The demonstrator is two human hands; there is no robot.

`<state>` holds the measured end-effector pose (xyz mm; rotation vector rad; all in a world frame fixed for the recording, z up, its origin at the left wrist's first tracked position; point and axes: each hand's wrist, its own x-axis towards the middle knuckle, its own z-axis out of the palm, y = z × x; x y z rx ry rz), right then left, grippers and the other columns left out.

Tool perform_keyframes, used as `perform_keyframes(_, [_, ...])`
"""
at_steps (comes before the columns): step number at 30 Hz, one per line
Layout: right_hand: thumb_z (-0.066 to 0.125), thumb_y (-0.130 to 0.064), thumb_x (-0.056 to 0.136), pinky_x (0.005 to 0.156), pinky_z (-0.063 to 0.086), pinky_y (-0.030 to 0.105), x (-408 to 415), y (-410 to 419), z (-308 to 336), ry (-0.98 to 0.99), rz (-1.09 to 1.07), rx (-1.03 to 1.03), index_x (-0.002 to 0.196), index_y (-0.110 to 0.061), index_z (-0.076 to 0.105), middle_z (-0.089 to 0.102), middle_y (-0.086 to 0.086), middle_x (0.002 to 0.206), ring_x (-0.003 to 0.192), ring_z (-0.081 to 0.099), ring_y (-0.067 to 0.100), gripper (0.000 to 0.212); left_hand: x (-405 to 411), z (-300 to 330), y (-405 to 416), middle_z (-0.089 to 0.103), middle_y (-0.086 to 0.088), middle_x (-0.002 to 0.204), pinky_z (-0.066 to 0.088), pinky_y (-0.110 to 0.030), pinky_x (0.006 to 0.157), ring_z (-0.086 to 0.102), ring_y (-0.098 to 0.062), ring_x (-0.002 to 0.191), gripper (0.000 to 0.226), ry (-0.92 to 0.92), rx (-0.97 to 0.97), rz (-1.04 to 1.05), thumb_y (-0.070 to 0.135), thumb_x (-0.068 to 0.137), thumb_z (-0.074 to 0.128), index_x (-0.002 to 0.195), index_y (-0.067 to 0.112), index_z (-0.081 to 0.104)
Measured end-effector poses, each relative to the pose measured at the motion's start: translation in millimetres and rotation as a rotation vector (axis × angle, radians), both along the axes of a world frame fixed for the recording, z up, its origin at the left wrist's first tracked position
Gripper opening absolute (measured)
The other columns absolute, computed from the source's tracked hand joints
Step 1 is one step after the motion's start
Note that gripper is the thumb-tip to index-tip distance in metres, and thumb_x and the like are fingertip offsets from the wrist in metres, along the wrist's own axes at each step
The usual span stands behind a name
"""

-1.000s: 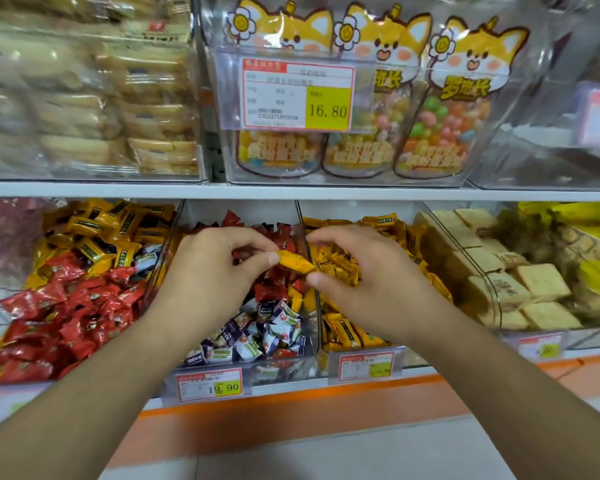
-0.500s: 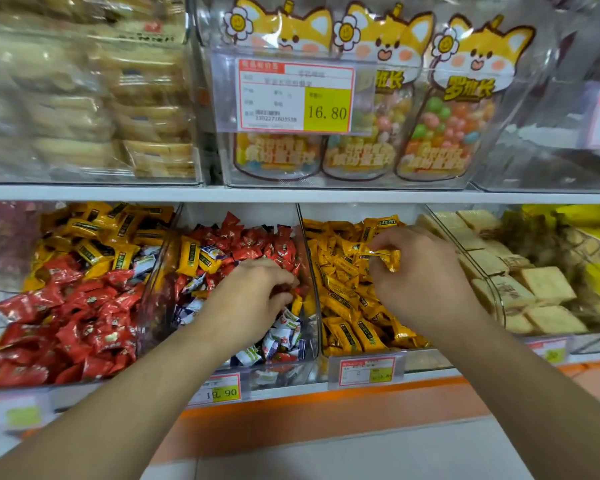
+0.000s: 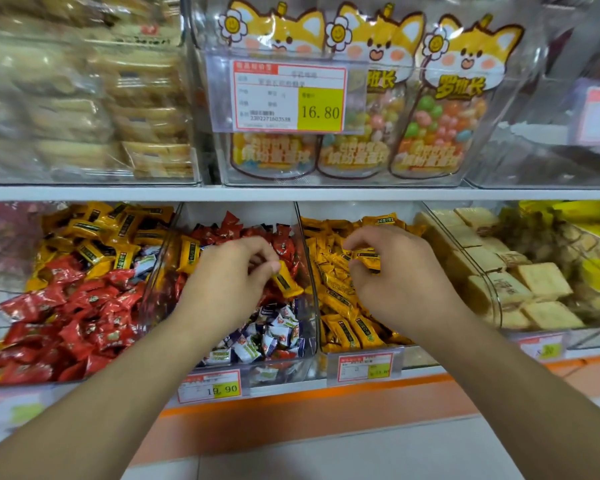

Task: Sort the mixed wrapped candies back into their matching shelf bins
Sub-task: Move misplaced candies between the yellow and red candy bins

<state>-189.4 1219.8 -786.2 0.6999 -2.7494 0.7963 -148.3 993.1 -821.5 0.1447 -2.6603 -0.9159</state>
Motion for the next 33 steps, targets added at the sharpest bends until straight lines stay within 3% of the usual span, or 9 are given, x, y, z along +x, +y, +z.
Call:
perform_keyframes(2, [0.068,-0.025,0.096,0.092,0.036,0.009,6,-8,2,0.003,0.067,-0.014,0.13,-0.027,0.063,0.061,-0.012,0.123,0.114,0.053,0.002,0.034,7,12,-4,0.069,0.018,0.088,0.05,-0.018,0.077,0.063,0.004,0.088,0.011,0.046,0.123,0.064,0.032,0.095,0.071,0.085,0.035,0.07])
perform_keyframes(5, [0.072,-0.042,0.093,0.103,0.04,0.02,17,-24,2,-0.017,0.176,0.02,0.143,-0.035,0.051,0.058,-0.018,0.127,0.124,0.048,0.001,0.055,21,28,-2,0.075,0.012,0.084,0.054,-0.033,0.082,0.07,-0.002,0.085,0.008,0.093,0.408,0.057,0.033,0.093,0.074,0.085,0.033,0.074])
perform_keyframes(9, [0.069,-0.039,0.095,0.087,0.051,0.035,27,-35,1,0.092,0.229,0.046,0.125,-0.035,0.06,0.064,-0.017,0.107,0.105,0.057,0.008,0.031,37,37,9,0.076,0.009,0.082,0.053,-0.032,0.078,0.07,-0.002,0.078,0.005,0.048,0.556,0.003,0.032,0.093,0.073,0.089,0.03,0.075])
perform_keyframes(11, [0.064,-0.038,0.097,0.073,0.053,0.036,23,-32,0,0.14,0.152,0.054,0.114,-0.033,0.064,0.065,-0.014,0.093,0.086,0.058,0.008,0.017,38,36,4,0.076,0.012,0.089,0.054,-0.03,0.085,0.069,0.001,0.088,0.003,0.016,0.516,-0.02,0.035,0.094,0.072,0.095,0.033,0.074])
perform_keyframes(13, [0.063,-0.038,0.097,0.065,0.053,0.036,14,-24,0,0.155,-0.031,0.032,0.116,-0.029,0.066,0.068,-0.007,0.089,0.076,0.06,0.013,0.021,38,36,-10,0.073,0.019,0.098,0.051,-0.025,0.089,0.065,0.007,0.096,0.011,0.01,0.385,0.018,0.039,0.095,0.07,0.105,0.036,0.072])
perform_keyframes(17, [0.069,-0.032,0.093,0.095,0.051,0.045,1,-20,-1,0.142,-0.239,0.132,0.139,-0.008,0.058,0.067,0.015,0.119,0.117,0.057,0.036,0.053,42,35,-55,0.067,0.007,0.125,0.048,-0.031,0.096,0.062,-0.014,0.108,0.03,-0.009,-0.061,0.129,0.034,0.1,0.062,0.13,0.032,0.065])
perform_keyframes(22, [0.064,-0.027,0.097,0.103,0.047,0.037,7,-56,-4,0.088,-0.043,0.131,0.144,-0.016,0.054,0.061,0.006,0.132,0.129,0.05,0.025,0.049,52,22,-100,0.051,0.002,0.153,0.035,-0.031,0.115,0.048,-0.019,0.139,0.05,-0.134,-0.251,0.071,0.029,0.102,0.057,0.151,0.025,0.048])
perform_keyframes(25, [0.062,-0.029,0.1,0.106,0.043,0.028,9,-87,-7,0.022,0.11,0.108,0.145,-0.026,0.052,0.058,-0.003,0.137,0.131,0.049,0.017,0.047,55,14,-112,0.043,0.008,0.159,0.031,-0.028,0.118,0.044,-0.015,0.144,0.051,-0.147,-0.279,0.022,0.035,0.104,0.051,0.154,0.024,0.043])
perform_keyframes(33, [0.063,-0.024,0.1,0.112,0.043,0.029,-5,-170,-30,-0.027,0.331,0.127,0.14,-0.026,0.06,0.062,-0.005,0.139,0.13,0.054,0.013,0.04,55,0,-126,0.03,0.013,0.165,0.02,-0.021,0.121,0.031,-0.009,0.15,0.056,-0.142,-0.224,-0.024,0.043,0.105,0.044,0.158,0.029,0.035])
